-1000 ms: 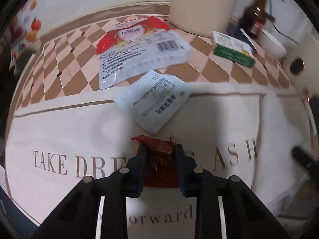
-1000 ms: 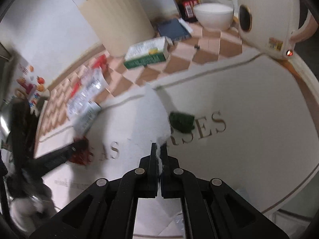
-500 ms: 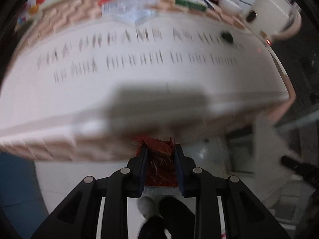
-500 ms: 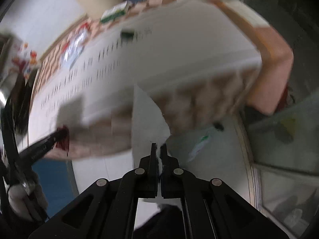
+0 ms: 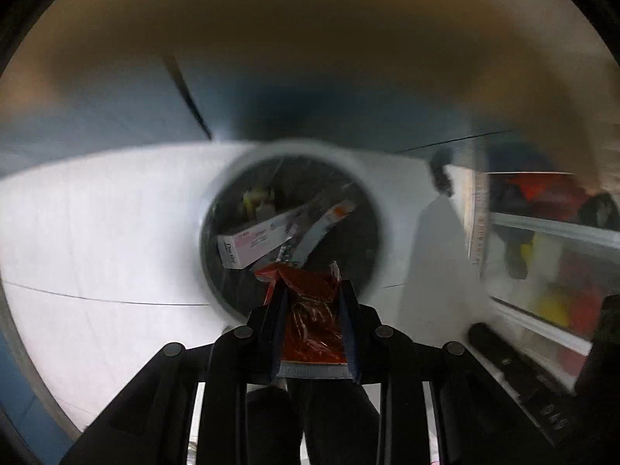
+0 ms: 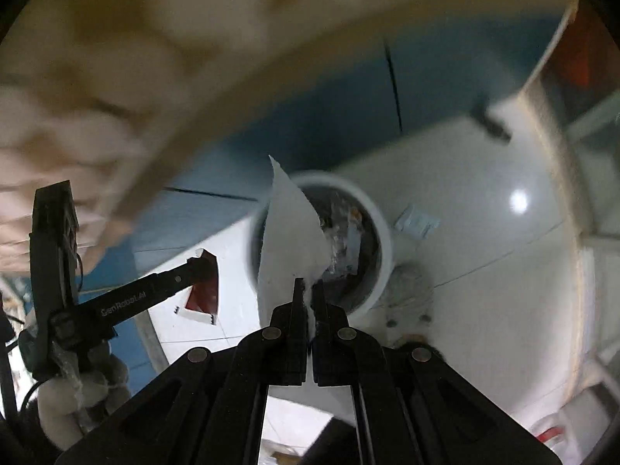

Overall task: Collect trash
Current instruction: 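Carry the sachet and tissue down over the bin and open both tools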

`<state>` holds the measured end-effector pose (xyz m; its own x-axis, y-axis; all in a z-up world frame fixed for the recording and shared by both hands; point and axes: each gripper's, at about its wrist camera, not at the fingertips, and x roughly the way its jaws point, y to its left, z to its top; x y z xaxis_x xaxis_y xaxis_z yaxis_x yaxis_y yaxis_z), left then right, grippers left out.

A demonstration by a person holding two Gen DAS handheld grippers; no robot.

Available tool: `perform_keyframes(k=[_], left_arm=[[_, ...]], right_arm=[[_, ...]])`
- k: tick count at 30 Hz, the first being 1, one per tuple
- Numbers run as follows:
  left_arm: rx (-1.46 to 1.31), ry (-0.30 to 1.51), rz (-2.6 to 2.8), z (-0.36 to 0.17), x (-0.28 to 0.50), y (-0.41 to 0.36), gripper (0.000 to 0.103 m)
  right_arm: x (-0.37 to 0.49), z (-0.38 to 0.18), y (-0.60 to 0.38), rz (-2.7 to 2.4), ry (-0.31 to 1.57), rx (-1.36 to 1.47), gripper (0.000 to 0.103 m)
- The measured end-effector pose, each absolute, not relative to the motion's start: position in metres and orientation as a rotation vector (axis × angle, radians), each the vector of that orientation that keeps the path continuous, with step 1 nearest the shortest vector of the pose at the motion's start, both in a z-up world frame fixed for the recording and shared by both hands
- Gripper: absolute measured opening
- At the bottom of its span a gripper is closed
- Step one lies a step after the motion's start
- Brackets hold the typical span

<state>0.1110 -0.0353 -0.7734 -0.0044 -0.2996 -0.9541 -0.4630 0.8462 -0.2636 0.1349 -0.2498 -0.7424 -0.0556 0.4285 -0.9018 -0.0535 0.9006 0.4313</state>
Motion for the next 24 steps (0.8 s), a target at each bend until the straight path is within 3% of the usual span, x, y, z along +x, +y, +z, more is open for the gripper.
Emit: perform_keyframes(k=[4,11,12,13,14,15,16,17,18,20,22,23,24], left_arm=[[-0.688,1.662,0.164,-0.833,0.106,-0.032,0.022],[-0.717,1.685,0.197,-0.858,0.089,-0.027,0.026],[-0.703,1.682,0.213,-0.855,0.087,-0.026,0.028],[-0.687,1.674,0.225,-0.852,0.087,-0.026,0.040],[-0.670,1.663,0.234,-0.848,0.086,-0.026,0.062],[-0.650,1.646,0.251,-0.844,0.084,-0.023,0.071],[-0.643,1.622,0.266,-0.840,0.082,-0.020,0.081],[-0.645,1.601,0.271,-0.835,0.079,-0.017,0.083],[-0.642,1.601,0.275,-0.832,0.077,-0.015,0.083],[-0.608,1.622,0.292,-0.826,0.071,-0.014,0.103],[-0.559,1.622,0.302,-0.815,0.064,-0.016,0.103],[-0.539,1.624,0.305,-0.809,0.060,-0.017,0.103],[-0.517,1.625,0.311,-0.801,0.055,-0.019,0.103]], right_arm=[[0.131,-0.835,-0.230,0.399,1.660,0.289,0.001],[0.141,-0.898,-0.219,0.385,1.721,0.234,0.003],[0.145,-0.899,-0.218,0.386,1.725,0.232,0.004],[0.147,-0.900,-0.219,0.398,1.733,0.236,0.005],[0.149,-0.898,-0.218,0.406,1.737,0.236,0.015],[0.152,-0.896,-0.218,0.416,1.737,0.232,0.039],[0.154,-0.892,-0.216,0.422,1.734,0.230,0.054],[0.154,-0.887,-0.214,0.425,1.729,0.224,0.082],[0.155,-0.882,-0.214,0.429,1.723,0.221,0.091],[0.156,-0.870,-0.213,0.430,1.700,0.179,0.091],[0.154,-0.858,-0.211,0.425,1.685,0.109,0.092],[0.154,-0.853,-0.210,0.419,1.673,0.070,0.101],[0.152,-0.846,-0.209,0.410,1.654,0.014,0.103]])
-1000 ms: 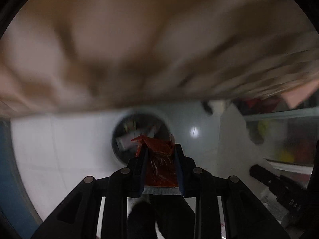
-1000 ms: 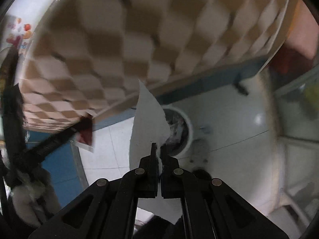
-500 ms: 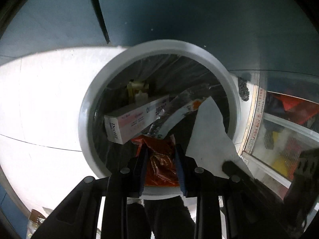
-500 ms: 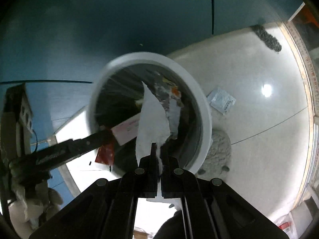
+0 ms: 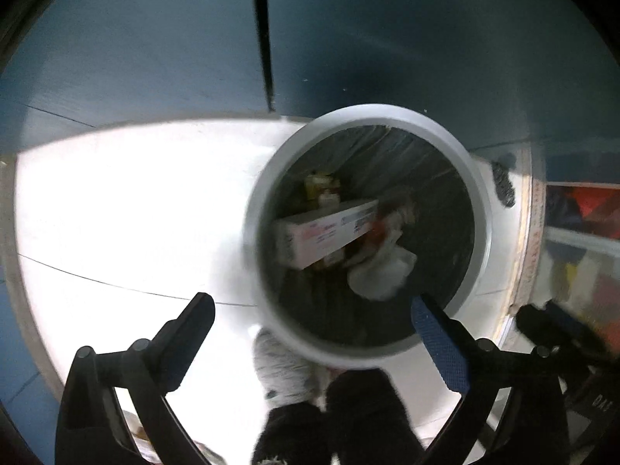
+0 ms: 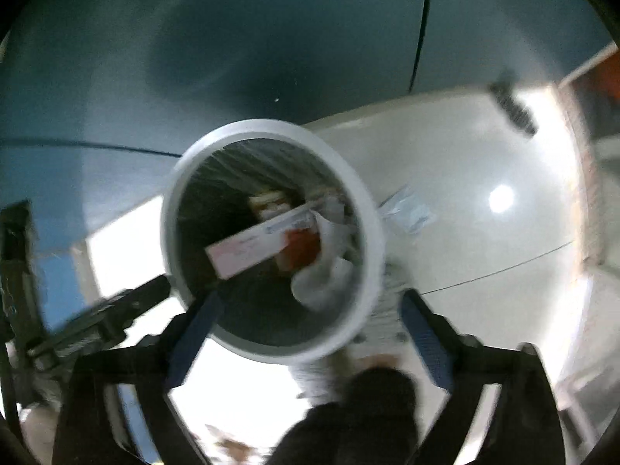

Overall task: Collect trash
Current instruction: 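Carry the sachet and tissue down over the bin and open both tools, then raise both tools back toward the counter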

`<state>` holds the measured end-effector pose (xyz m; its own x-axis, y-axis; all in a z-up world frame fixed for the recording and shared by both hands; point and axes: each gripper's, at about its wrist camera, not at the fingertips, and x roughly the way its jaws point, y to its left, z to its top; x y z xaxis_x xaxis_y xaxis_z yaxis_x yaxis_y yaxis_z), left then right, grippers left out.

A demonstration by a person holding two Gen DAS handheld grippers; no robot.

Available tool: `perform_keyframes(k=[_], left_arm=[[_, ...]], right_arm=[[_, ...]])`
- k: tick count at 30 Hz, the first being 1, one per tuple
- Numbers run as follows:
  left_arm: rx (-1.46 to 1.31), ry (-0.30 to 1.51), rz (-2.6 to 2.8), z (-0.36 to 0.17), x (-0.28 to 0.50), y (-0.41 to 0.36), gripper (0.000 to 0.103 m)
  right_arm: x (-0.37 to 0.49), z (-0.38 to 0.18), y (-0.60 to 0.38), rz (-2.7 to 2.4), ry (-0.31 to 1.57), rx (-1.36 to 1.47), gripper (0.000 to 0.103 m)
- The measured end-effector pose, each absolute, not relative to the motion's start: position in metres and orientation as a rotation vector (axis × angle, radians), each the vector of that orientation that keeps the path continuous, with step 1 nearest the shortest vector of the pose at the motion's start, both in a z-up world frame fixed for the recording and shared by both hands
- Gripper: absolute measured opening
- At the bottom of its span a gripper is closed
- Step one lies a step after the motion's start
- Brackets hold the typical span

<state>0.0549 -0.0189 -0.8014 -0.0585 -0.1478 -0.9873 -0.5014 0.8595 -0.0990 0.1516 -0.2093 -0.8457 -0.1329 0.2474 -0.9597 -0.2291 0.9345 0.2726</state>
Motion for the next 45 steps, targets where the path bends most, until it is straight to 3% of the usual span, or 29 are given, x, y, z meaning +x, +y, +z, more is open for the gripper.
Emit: perform_keyframes(k=[5,13,22,31,37,45], left_arm=[[-0.442,1.613,0.347,-0.749,0.026,-0.029,0.103],[-0.411,1.541,0.393,-0.625,-0.004,-0.052,0.103],[-0.376,1.437,0.385,-0.450,-0.018,-0.072,0.103],[-0.372,1.347,0.346,-0.318,-0.033,-0.086,0.103],[-0.354,1.286,0.332,-0.270,-0.045,-0.091,0.103],[-0.251,1.137,0.379,-0.219,-0.028,-0.076,0.103]], right_arm=[[0.132,-0.799,-0.208,0.403,1.587,-0.175,0.103],[0.100,-0.694,-0.225,0.385,1.515,-0.249,0.103],[0.072,-0.511,-0.264,0.393,1.432,-0.190,0.103],[0.048,-0.331,-0.282,0.414,1.306,-0.215,0.103],[0.024,-0.267,-0.288,0.448,1.288,-0.215,0.103],[0.023,-0.225,-0.287,0.485,1.254,-0.105,0.103]])
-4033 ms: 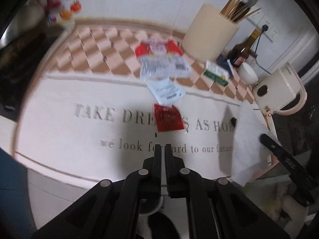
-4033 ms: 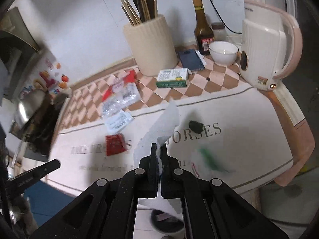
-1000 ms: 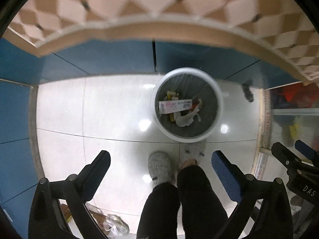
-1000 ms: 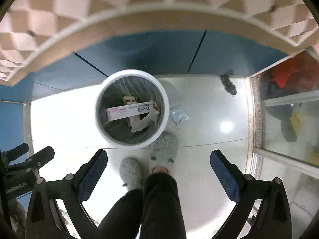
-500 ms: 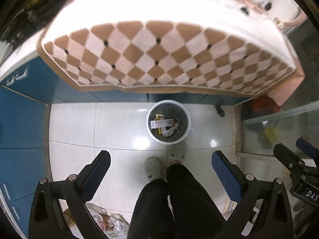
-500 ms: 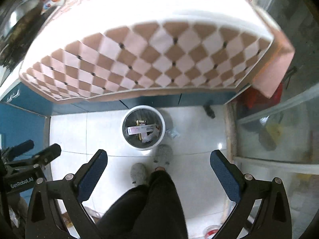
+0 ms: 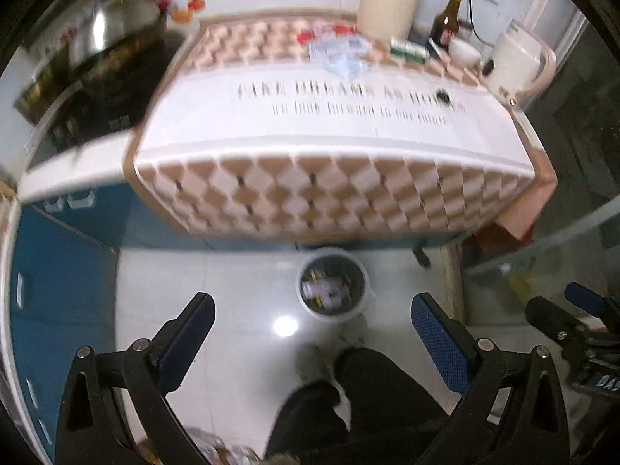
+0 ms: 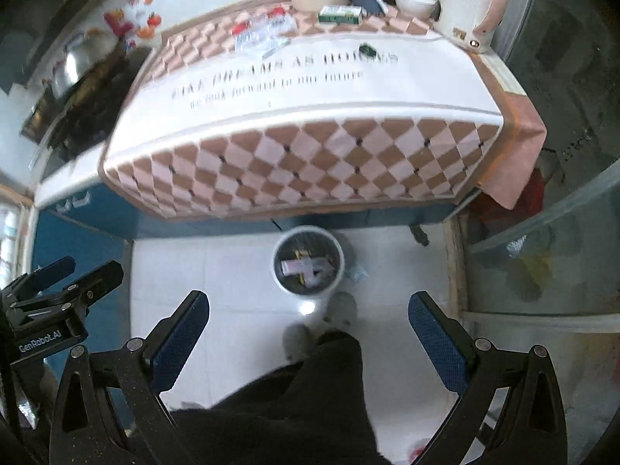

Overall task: Collect trash
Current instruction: 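Raise both tools back toward the counter, then grasp the dark green scrap with the right tool while the left tool grasps the white paper strip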

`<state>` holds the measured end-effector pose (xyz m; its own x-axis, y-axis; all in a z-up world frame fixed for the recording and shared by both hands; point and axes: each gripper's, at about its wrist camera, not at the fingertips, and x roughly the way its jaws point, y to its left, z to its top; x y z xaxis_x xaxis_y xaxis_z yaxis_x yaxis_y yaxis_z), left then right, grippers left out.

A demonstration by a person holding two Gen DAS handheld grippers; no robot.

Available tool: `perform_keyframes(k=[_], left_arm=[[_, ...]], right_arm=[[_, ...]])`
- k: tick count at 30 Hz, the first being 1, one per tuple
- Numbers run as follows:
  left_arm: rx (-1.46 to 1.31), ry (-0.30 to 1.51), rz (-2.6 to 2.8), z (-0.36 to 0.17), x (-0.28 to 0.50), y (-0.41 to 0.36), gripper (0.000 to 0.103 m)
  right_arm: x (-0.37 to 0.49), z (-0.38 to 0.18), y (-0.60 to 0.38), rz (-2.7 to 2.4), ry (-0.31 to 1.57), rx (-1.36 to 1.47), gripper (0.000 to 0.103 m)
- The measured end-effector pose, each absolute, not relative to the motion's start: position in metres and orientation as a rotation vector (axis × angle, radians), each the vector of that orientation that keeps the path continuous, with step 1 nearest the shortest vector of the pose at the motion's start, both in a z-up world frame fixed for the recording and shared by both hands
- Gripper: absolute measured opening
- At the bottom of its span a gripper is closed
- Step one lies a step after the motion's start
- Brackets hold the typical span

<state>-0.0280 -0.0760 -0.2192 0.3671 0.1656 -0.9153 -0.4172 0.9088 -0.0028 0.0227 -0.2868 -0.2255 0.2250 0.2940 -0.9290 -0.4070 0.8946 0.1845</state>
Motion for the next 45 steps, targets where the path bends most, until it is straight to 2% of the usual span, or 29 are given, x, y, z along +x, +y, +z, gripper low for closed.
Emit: perform_keyframes(k=[8,14,19,22,23,25,26,27,28,30,31,32,34,38,45], left_arm=[[-0.154,0.948,0.522,-0.191,0.069,-0.036,0.103],[-0.143,1.050,0.631,-0.225,0.182,0.005,0.103],[-0.321,1.198,0.628,-0.288,0.275,0.044,0.103],[-0.428,1.271,0.611,-0.325,0.324,0.062,0.103],[-0.465,1.283,0.601,-0.337,0.340,0.068,0.103],[-0.506,1.295,0.603,-0.353,0.361,0.075,0.103],[-0.522,1.296,0.600,-0.359,0.369,0.078,0.098],[-0.528,1.299,0.602,-0.365,0.378,0.080,0.092],[-0.528,1.303,0.605,-0.369,0.383,0.081,0.077],[-0.476,1.266,0.643,-0.367,0.389,0.077,0.072],[-0.470,1.239,0.634,-0.365,0.391,0.073,0.056],[-0.455,1.225,0.629,-0.362,0.392,0.068,0.032],[-0.411,1.232,0.598,-0.359,0.399,0.057,0.000],[-0.417,1.212,0.570,-0.348,0.388,0.048,0.000],[-0.416,1.099,0.492,-0.275,0.321,0.027,0.000]], right_arm=[[0.125,-0.205,-0.269,0.488,1.178,0.045,0.103],[0.259,-0.235,-0.240,0.490,1.158,0.132,0.103],[0.382,-0.309,-0.216,0.418,1.273,0.134,0.103],[0.421,-0.346,-0.206,0.425,1.326,0.120,0.087],[0.430,-0.356,-0.200,0.442,1.338,0.114,0.072],[0.437,-0.357,-0.190,0.477,1.272,0.067,0.058],[0.438,-0.358,-0.181,0.505,1.255,0.024,0.031],[0.440,-0.363,-0.175,0.516,1.276,-0.002,0.023],[0.440,-0.362,-0.173,0.519,1.248,-0.008,0.023],[0.439,-0.363,-0.169,0.528,1.233,-0.043,0.022],[0.439,-0.363,-0.167,0.535,1.226,-0.053,0.022],[0.440,-0.364,-0.168,0.542,1.224,-0.050,0.021],[0.443,-0.366,-0.172,0.559,1.235,-0.025,0.020],[0.449,-0.357,-0.185,0.563,1.238,0.030,0.019],[0.434,-0.313,-0.211,0.598,1.169,0.102,0.016]])
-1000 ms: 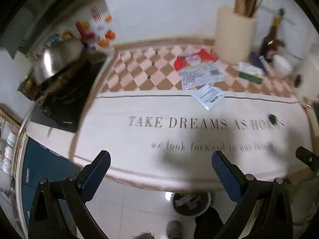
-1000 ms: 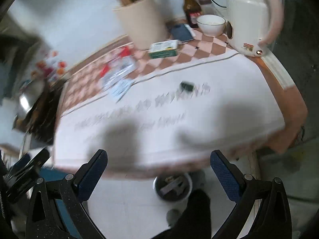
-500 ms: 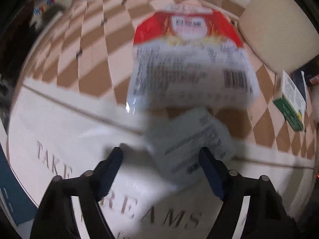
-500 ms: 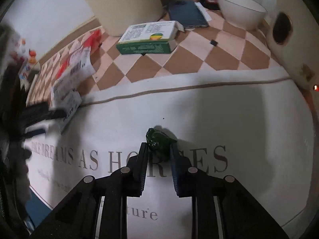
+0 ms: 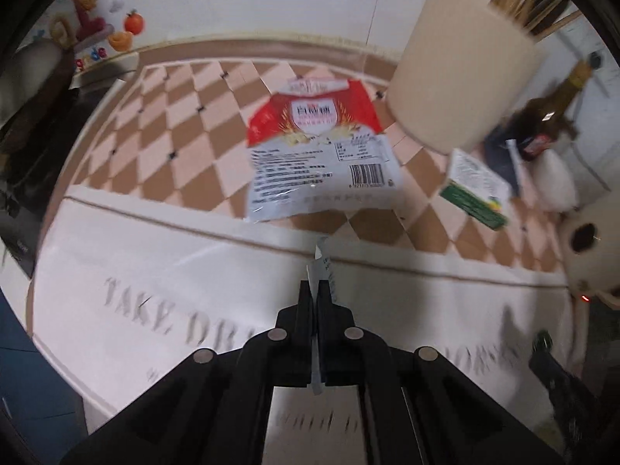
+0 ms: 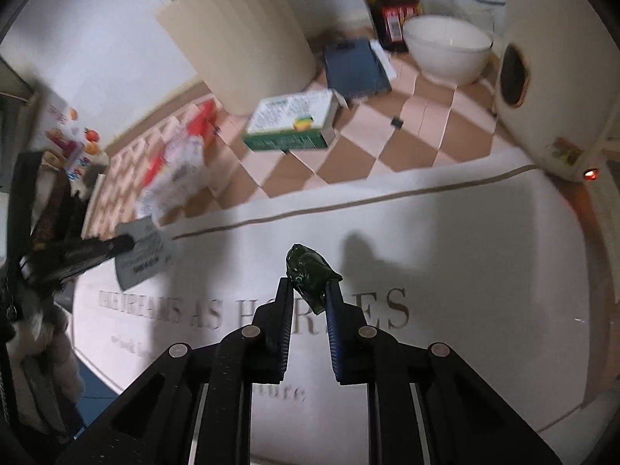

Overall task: Collect trash
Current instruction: 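Grasp the dark green scrap with the right tool while the left tool grasps the white paper strip, then lower both tools over the floor bin and open them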

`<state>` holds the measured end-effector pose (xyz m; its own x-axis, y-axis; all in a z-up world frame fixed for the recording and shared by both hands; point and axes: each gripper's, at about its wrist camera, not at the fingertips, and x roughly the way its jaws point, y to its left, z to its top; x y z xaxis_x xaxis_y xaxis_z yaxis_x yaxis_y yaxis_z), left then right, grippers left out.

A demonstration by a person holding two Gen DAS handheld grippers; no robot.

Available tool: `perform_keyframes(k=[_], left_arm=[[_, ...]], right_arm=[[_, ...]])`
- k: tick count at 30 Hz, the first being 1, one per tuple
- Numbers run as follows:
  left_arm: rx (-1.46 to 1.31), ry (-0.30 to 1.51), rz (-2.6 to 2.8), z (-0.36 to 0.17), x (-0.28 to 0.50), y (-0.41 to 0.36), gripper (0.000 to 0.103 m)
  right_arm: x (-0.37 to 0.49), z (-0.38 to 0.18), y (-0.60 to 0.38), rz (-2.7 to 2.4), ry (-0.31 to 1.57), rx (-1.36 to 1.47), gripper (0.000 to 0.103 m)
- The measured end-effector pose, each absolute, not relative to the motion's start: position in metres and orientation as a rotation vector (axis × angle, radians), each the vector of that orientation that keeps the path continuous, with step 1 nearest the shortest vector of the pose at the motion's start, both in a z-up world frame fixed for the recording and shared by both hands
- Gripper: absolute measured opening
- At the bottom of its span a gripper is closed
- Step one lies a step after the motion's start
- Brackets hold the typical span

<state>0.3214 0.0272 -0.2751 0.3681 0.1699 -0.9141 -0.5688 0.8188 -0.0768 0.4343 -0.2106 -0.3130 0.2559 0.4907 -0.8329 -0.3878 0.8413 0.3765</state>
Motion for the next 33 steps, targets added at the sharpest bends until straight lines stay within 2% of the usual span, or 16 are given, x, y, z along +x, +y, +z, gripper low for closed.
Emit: perform_keyframes(k=[2,8,14,18,22,26,27,33], left_arm=[[-0.412,1.111,0.474,-0.257,0.297,0.020,0.000],[-0.408,1.074,0.389,-0.235,0.220,0.007,0.000],[-0.432,1.136,0.304,-0.269,0.135,-0.011,0.000],[-0.521,1.309,0.280,-0.351,0.087,-0.011,0.000],[-0.590,1.415,0.287,-0.438,0.069,-0.009,0.000],[-0.700,1.509,0.294,-0.554,0.069,-0.008,0.000],[-0.771,1.533,0.293,-0.597,0.070,-0.005,0.000],[-0.857,1.592,0.326,-0.768,0.075,-0.004,0.000]], right_arm=[[0.423,-0.300,-0.218,0.620,1.156,0.133,0.013],[0.361,-0.275,-0.228,0.639,1.096,0.128,0.012],[0.261,-0.277,-0.226,0.631,1.090,0.126,0.012],[0.189,-0.317,-0.228,0.622,1.174,0.117,0.012],[0.140,-0.403,-0.231,0.587,1.342,0.115,0.012],[0.119,-0.507,-0.226,0.554,1.451,0.103,0.012],[0.117,-0.535,-0.223,0.547,1.476,0.096,0.012],[0.121,-0.732,-0.210,0.507,1.584,0.087,0.012]])
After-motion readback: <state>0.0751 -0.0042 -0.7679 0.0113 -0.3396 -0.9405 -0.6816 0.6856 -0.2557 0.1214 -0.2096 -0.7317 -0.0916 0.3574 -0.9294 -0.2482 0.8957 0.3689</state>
